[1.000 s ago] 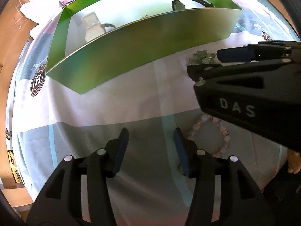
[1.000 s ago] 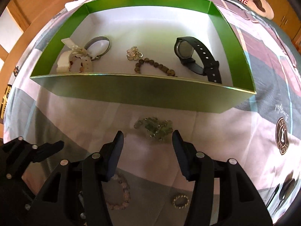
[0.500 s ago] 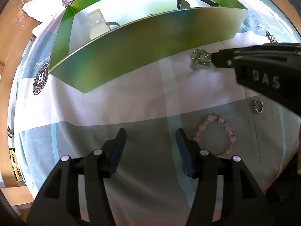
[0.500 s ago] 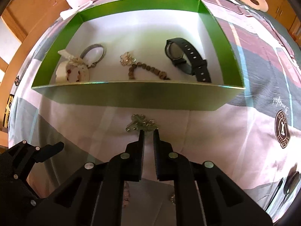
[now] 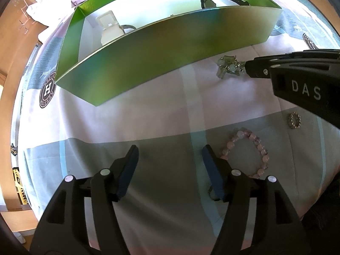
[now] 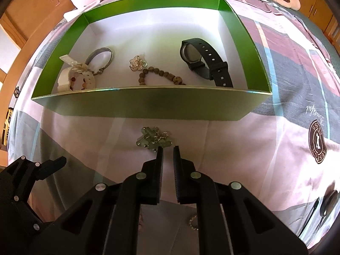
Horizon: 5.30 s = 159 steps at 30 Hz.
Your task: Organize jewelry
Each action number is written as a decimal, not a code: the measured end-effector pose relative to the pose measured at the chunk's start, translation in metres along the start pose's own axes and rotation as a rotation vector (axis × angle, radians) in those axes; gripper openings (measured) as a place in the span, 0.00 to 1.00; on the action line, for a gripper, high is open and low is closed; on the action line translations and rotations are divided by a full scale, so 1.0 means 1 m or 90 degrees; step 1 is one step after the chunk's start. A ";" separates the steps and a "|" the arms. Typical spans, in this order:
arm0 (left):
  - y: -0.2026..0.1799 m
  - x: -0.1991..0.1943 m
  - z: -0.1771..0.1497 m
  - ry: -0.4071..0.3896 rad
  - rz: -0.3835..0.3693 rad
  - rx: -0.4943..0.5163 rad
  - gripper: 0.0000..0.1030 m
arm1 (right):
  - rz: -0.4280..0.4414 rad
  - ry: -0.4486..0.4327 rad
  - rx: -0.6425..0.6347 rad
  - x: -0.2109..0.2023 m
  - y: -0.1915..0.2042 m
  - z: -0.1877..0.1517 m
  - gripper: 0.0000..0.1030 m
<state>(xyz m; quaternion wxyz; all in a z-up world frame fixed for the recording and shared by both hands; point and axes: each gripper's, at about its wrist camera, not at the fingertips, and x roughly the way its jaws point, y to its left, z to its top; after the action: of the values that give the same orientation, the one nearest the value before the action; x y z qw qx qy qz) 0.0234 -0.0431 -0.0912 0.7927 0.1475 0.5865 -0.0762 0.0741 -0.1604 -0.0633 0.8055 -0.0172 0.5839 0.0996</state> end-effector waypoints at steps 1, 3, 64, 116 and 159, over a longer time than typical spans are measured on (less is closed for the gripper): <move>-0.001 -0.001 0.000 0.000 0.000 0.000 0.61 | -0.001 -0.001 0.001 0.000 0.000 0.001 0.14; -0.001 -0.001 0.000 0.000 0.000 -0.001 0.61 | -0.002 -0.001 0.006 0.000 -0.001 0.001 0.22; 0.020 0.016 0.021 -0.009 0.047 -0.021 0.73 | 0.027 -0.013 0.044 0.016 -0.014 0.007 0.42; 0.106 0.034 0.025 0.006 -0.018 -0.146 0.02 | 0.036 -0.002 0.063 0.000 -0.025 -0.002 0.35; 0.077 0.017 -0.006 0.001 -0.059 -0.080 0.11 | 0.017 -0.002 0.026 0.010 -0.004 -0.001 0.49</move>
<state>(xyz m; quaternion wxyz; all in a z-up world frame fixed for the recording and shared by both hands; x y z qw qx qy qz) 0.0454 0.0327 -0.0975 0.7955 0.0700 0.5971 -0.0756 0.0773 -0.1634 -0.0737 0.8054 0.0070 0.5845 0.0983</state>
